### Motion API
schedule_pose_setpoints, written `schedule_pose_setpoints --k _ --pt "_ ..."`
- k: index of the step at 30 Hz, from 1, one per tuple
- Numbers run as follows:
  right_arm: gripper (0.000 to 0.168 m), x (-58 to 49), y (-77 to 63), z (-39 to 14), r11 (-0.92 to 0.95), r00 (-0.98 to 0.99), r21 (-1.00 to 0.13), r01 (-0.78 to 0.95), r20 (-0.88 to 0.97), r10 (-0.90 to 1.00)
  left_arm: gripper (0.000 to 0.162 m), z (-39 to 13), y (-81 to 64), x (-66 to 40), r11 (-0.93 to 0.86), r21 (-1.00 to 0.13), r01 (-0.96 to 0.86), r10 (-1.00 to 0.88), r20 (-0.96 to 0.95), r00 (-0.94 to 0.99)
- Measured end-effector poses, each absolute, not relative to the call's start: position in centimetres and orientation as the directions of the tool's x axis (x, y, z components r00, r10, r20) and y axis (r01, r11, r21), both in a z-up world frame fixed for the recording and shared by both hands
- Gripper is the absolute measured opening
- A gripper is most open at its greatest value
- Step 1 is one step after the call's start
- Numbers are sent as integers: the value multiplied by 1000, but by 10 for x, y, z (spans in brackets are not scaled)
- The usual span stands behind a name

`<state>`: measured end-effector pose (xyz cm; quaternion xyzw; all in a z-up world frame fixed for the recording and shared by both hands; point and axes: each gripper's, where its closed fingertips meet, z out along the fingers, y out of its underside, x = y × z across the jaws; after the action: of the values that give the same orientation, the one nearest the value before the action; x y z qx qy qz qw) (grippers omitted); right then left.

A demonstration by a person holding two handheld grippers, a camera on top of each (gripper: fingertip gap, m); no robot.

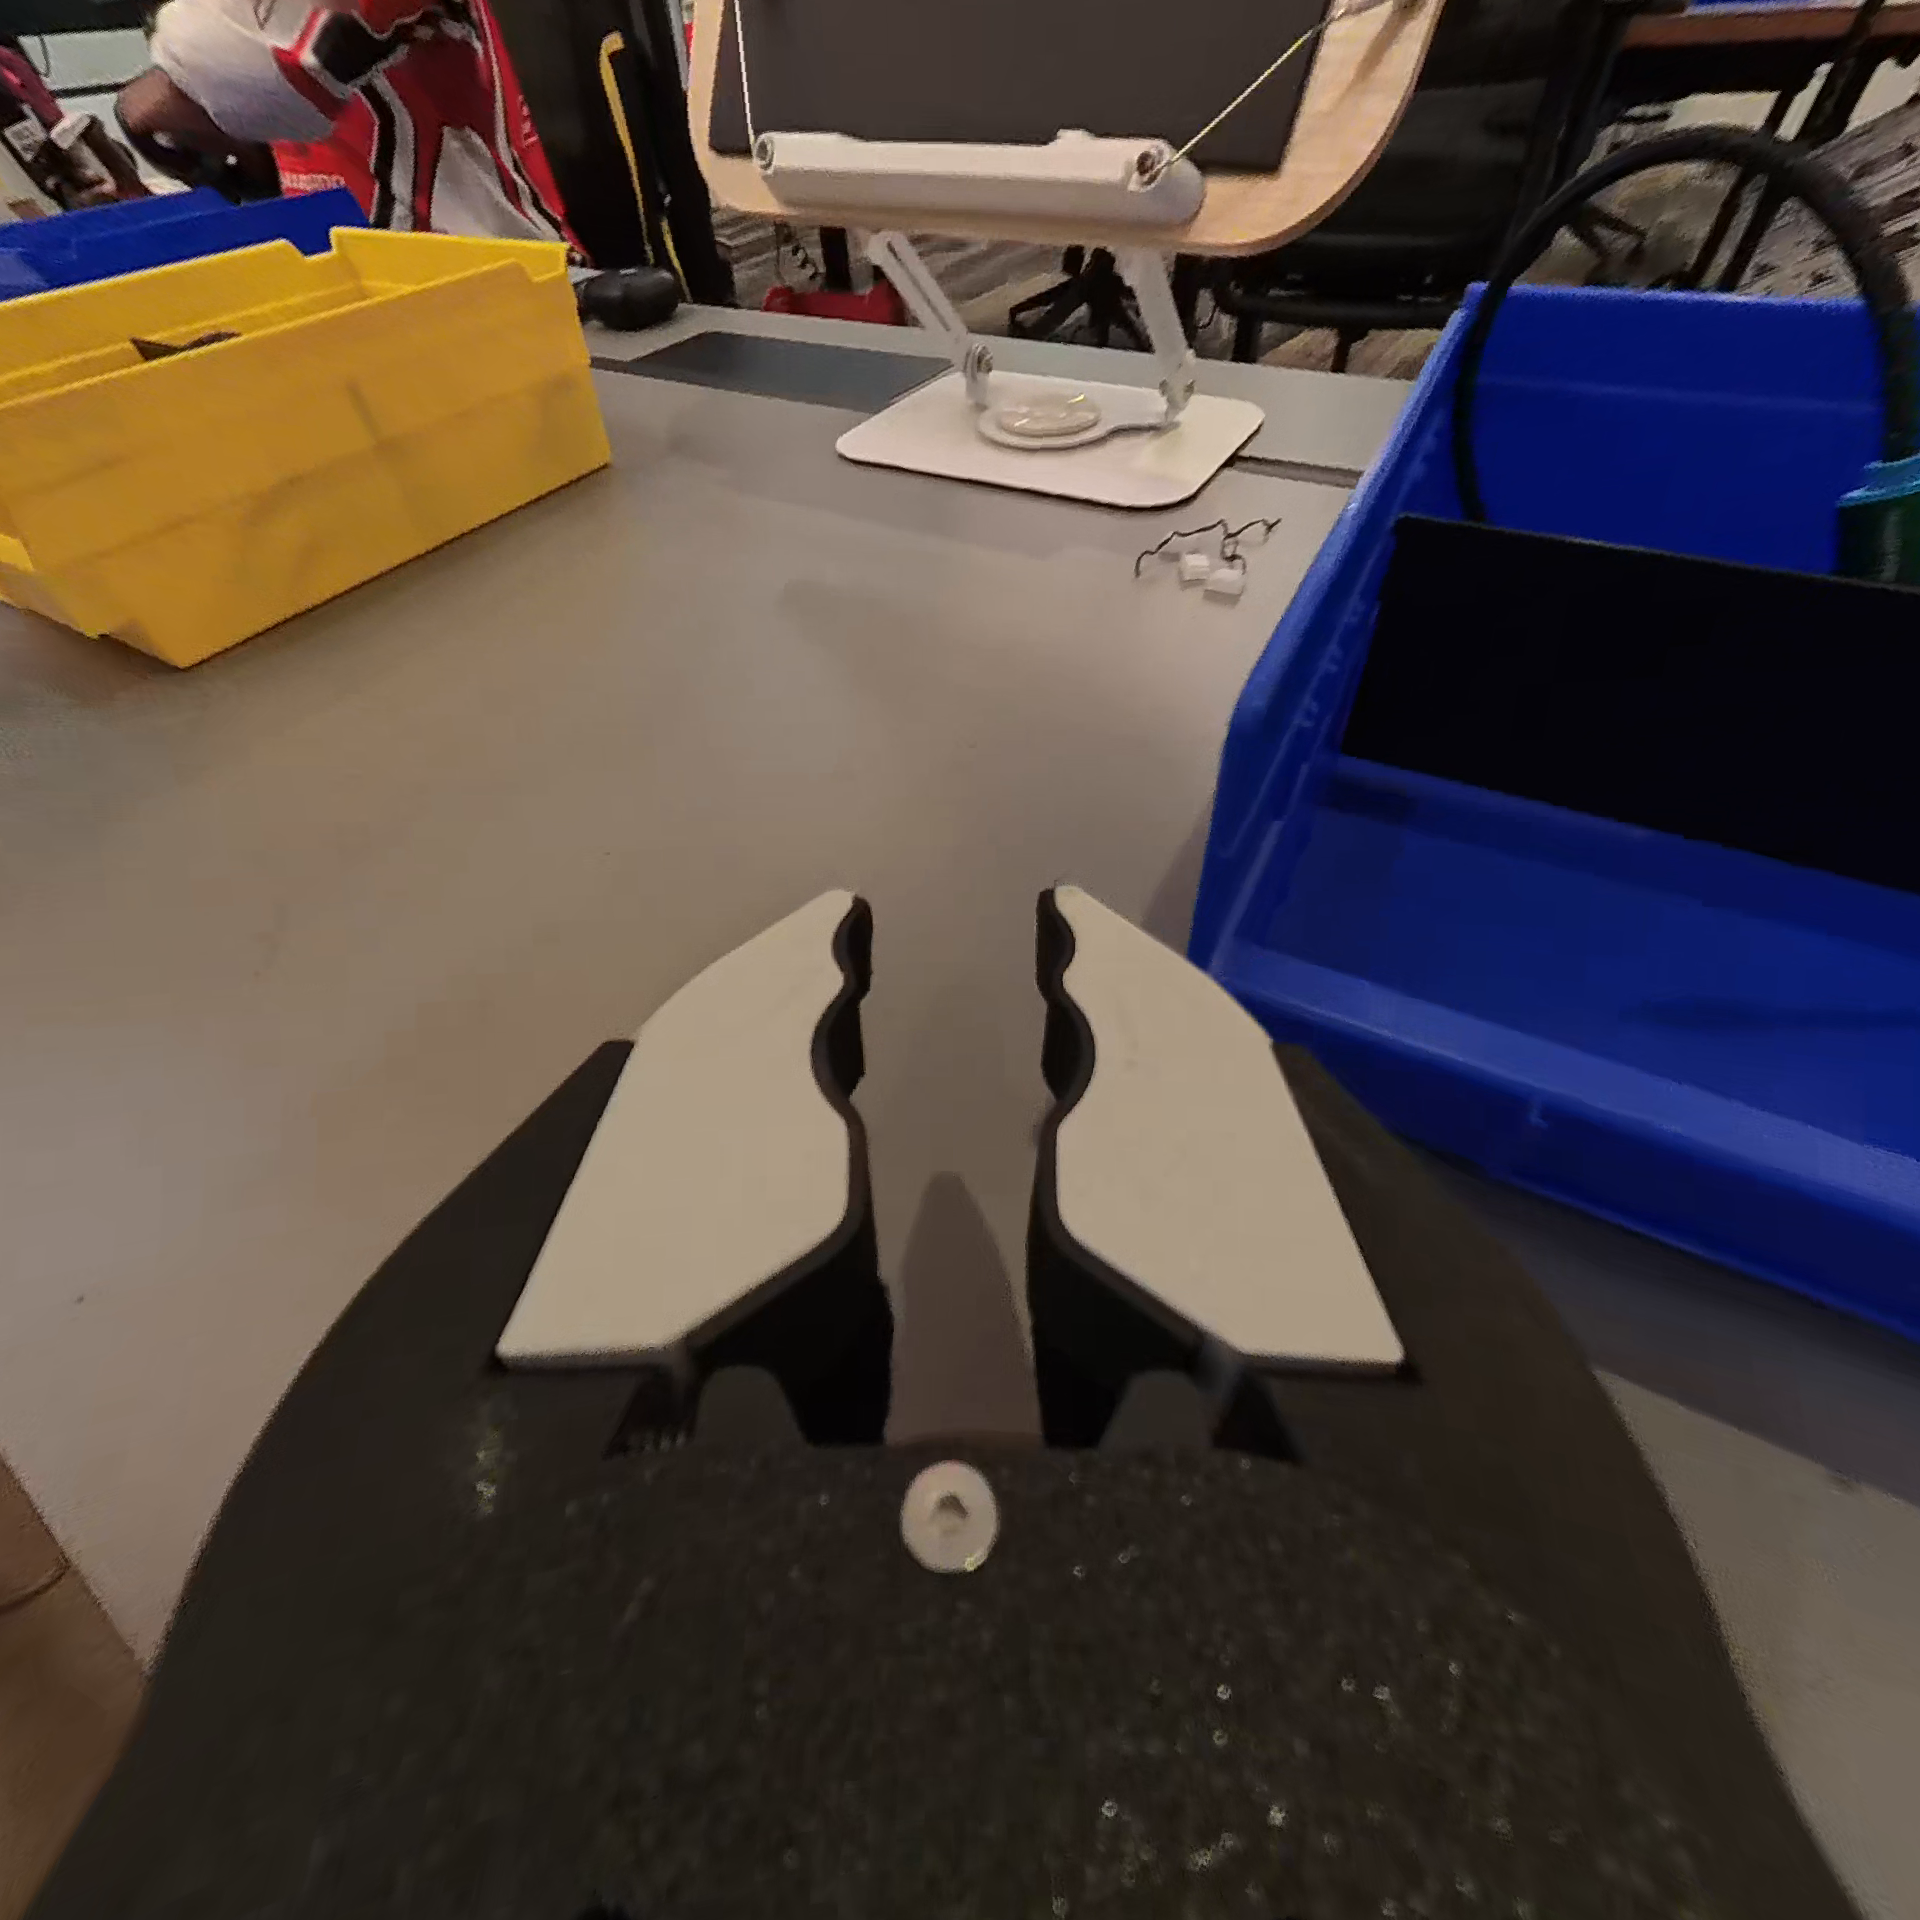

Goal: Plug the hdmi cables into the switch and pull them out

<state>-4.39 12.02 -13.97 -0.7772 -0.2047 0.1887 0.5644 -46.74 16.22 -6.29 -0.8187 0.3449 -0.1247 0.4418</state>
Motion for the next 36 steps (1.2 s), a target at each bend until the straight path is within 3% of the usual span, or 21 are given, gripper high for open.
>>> schedule_pose_setpoints --k 2,5,7,8,12,15,17,19,25,36 --pt "29 -47 122 -141 -294 834 -951 93 -86 544 37 -61 213 -491 -346 -705 -619 -709 -236 665" --pt "30 -52 122 -141 -318 820 -946 59 -135 556 39 -96 309 -563 -406 -371 -835 -637 -540 549" --pt "30 -50 123 -142 -323 824 -944 68 -129 552 37 -131 337 -578 -411 -247 -877 -731 -486 479" --pt "30 -49 123 -142 -317 829 -945 81 -113 548 42 -144 342 -574 -380 -232 -895 -791 -420 445" --pt "30 -41 124 -140 -287 841 -951 115 -60 537 35 -156 353 -542 -198 -290 -936 -890 -347 296" --pt "30 -40 124 -140 -289 841 -953 96 -77 535 44 -180 350 -541 -178 -180 -968 -929 -295 225" --pt "30 -42 124 -141 -297 837 -950 94 -86 541 47 -190 351 -543 -173 -120 -978 -930 -305 202" --pt "29 -46 125 -142 -304 827 -947 102 -89 555 37 -193 347 -541 -146 -113 -983 -933 -315 175" --pt "29 -65 120 -142 -300 790 -946 120 -92 606 31 -186 347 -549 -112 -86 -990 -885 -444 138" --pt "29 -72 100 -140 -298 764 -945 134 -94 639 24 -150 339 -565 -141 -107 -984 -823 -540 177"
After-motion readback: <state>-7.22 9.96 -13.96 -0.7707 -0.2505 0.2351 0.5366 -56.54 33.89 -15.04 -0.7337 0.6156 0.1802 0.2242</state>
